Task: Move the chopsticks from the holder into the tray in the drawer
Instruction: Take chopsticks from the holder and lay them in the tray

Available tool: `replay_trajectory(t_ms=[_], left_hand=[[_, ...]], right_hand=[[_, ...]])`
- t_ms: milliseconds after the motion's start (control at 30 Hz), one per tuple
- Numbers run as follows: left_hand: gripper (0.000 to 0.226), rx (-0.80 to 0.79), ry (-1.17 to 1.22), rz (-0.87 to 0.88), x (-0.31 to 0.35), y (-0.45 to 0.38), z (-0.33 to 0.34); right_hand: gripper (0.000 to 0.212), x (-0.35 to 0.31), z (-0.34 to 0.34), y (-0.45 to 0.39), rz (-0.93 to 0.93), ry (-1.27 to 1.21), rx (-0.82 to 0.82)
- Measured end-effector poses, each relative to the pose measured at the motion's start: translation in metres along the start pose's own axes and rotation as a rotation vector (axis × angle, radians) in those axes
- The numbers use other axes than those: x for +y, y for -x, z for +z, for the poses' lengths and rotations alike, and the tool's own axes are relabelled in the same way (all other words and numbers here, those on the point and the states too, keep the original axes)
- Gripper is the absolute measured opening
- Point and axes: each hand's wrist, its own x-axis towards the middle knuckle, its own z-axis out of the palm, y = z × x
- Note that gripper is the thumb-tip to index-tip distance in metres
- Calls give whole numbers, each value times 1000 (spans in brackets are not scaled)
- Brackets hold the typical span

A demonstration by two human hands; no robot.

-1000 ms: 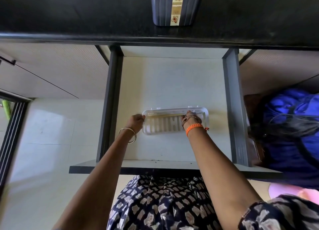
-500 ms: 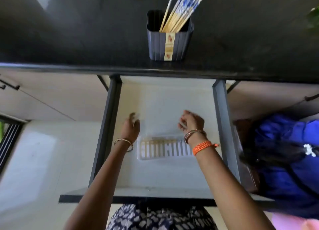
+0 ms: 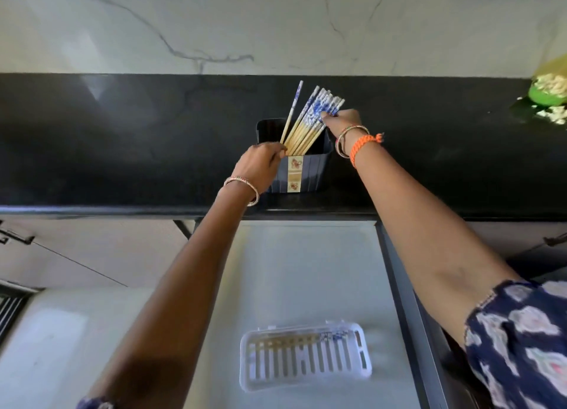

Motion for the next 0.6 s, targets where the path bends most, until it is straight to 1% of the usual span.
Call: replay_trajectory(t_ms=[67, 233, 367, 467, 600], left_hand=[[28, -47, 33, -5, -7, -2, 8], [30, -25, 137, -42, -6, -3, 12], [29, -2, 147, -72, -3, -2, 16], [29, 16, 161, -91, -2, -2, 18], [28, 25, 162, -95, 2, -1, 15]], right_hand=[[42, -2, 6, -9, 17, -40, 13], [46, 6, 10, -15, -12, -96, 111], [42, 6, 11, -10, -22, -167, 177], [29, 3, 10, -4, -7, -230, 241], [21, -4, 3, 1, -31, -227, 347]])
